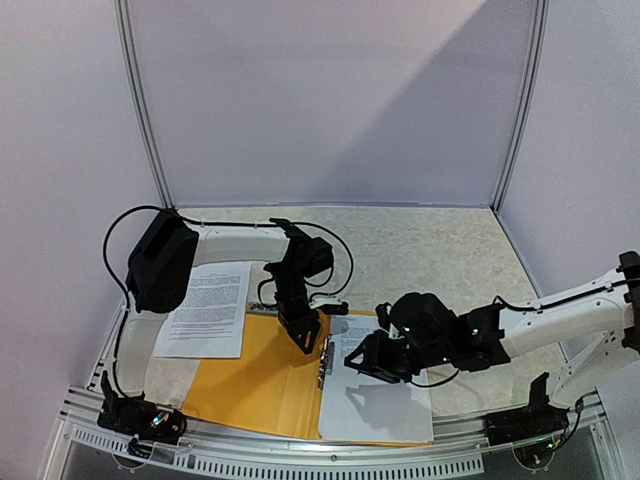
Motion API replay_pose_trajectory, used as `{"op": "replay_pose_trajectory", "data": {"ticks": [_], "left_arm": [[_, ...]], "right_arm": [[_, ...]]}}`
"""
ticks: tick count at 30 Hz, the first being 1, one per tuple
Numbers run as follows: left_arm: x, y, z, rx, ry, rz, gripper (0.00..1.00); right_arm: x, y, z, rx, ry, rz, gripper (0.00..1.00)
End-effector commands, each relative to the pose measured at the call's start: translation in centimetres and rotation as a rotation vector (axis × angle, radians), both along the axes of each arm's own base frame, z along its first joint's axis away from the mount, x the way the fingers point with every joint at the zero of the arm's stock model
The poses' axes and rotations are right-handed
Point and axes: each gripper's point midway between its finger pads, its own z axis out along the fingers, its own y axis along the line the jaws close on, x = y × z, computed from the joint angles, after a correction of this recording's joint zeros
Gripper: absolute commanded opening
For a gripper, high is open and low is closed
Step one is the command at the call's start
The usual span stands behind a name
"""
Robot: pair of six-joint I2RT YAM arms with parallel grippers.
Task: Put the files into the folder
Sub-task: Clamp the file in the folder with some files.
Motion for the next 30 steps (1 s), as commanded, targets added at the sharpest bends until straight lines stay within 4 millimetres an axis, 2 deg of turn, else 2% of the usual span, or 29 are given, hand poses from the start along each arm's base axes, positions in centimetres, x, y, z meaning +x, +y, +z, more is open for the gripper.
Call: {"op": "replay_pose_trajectory", "data": {"ticks": [1, 2, 8, 11, 14, 20, 30], "left_arm": [[2.9, 1.1, -6.9, 0.089, -0.154, -0.036, 0.44], [2.9, 1.1, -6.8, 0.086, -0.154, -0.036, 0.44], [3.1, 0.3, -5.4, 0.048, -0.162, -0.031, 0.46], [3.2, 0.3, -5.2, 0.044, -0.168, -0.036, 0.47], [3.1, 0.3, -5.1, 0.044, -0.164, -0.036, 0.47], [2.9, 0.2, -5.1, 0.035, -0.153, -0.035, 0.48], [2.7, 0.2, -5.3, 0.033, -0.148, -0.034, 0.48]], "right_arm": [[-0.2, 4.2, 0.8, 0.099, 0.130, 0.071, 0.36], [-0.1, 4.5, -0.1, 0.081, 0.149, 0.081, 0.34], [1.0, 5.3, -2.1, 0.033, 0.187, 0.092, 0.22], [1.7, 4.9, -3.1, -0.004, 0.195, 0.086, 0.19], [2.3, 3.6, -4.6, -0.065, 0.210, 0.052, 0.17], [3.6, 4.0, -4.8, -0.063, 0.189, 0.049, 0.17], [4.5, 4.9, -5.0, -0.017, 0.159, 0.057, 0.16]]}}
